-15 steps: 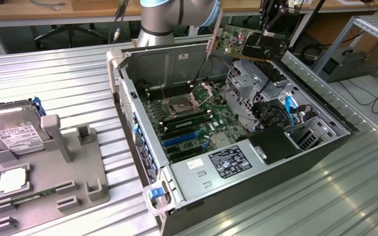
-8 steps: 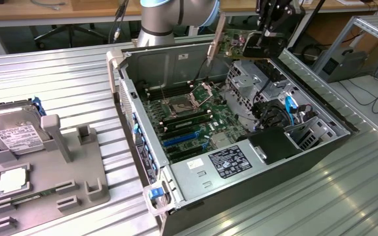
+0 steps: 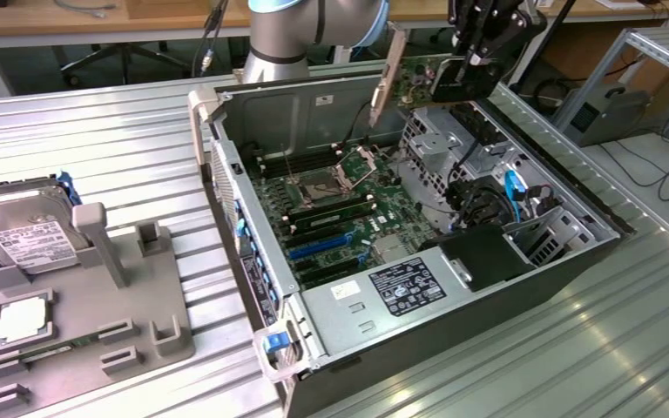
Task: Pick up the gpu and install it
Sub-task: 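Insert the gpu into the slot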
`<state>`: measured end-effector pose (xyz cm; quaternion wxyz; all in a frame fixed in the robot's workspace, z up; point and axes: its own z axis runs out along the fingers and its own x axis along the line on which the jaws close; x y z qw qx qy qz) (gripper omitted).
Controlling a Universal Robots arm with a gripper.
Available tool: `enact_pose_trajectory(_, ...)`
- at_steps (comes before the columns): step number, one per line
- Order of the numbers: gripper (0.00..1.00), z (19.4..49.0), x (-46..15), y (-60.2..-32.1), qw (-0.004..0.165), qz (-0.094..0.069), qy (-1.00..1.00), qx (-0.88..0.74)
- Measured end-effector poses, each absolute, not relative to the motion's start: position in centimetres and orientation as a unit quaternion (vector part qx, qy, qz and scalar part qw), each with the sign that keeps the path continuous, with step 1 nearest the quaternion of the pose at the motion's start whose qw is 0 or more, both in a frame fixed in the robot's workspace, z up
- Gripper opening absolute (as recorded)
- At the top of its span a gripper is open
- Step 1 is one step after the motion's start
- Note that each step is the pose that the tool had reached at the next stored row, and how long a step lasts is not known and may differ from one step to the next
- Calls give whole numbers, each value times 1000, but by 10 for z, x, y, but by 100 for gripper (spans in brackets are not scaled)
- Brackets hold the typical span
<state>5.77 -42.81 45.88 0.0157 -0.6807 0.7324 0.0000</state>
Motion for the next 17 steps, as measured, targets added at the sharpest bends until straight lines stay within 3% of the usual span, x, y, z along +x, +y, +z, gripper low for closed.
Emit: enact_pose_trajectory(17,27,458,32,-428,16,0,723,-691)
